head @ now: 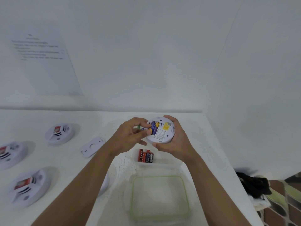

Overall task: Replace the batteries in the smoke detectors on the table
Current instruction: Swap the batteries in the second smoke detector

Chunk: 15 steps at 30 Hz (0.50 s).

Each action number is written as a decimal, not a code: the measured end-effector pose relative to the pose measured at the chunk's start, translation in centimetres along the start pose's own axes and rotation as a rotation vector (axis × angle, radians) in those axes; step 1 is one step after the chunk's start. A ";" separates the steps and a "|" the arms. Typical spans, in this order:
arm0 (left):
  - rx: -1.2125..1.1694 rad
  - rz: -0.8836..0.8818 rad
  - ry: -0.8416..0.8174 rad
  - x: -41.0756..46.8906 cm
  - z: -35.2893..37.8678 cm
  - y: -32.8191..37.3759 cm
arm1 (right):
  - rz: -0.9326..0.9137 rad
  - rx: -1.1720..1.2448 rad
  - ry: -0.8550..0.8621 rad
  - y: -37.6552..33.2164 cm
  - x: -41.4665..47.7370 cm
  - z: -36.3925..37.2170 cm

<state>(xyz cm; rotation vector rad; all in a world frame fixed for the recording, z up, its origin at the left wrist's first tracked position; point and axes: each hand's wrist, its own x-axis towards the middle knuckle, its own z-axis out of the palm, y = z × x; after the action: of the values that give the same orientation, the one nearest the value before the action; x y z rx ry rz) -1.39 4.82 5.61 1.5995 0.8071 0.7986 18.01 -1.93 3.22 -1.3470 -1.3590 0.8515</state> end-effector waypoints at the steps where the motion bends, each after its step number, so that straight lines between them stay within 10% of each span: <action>1: -0.055 -0.020 -0.014 -0.1 -0.1 -0.1 | -0.011 -0.011 -0.009 -0.1 0.0 0.0; 15: -0.202 -0.110 0.072 -0.9 -1.7 -1.3 | -0.011 -0.022 -0.054 0.6 0.5 2.7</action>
<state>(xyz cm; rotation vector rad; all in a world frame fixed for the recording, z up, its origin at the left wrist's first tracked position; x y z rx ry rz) -3.38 5.11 4.55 1.3429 0.8309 0.8351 15.64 -0.89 2.10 -1.3410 -1.4198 0.8730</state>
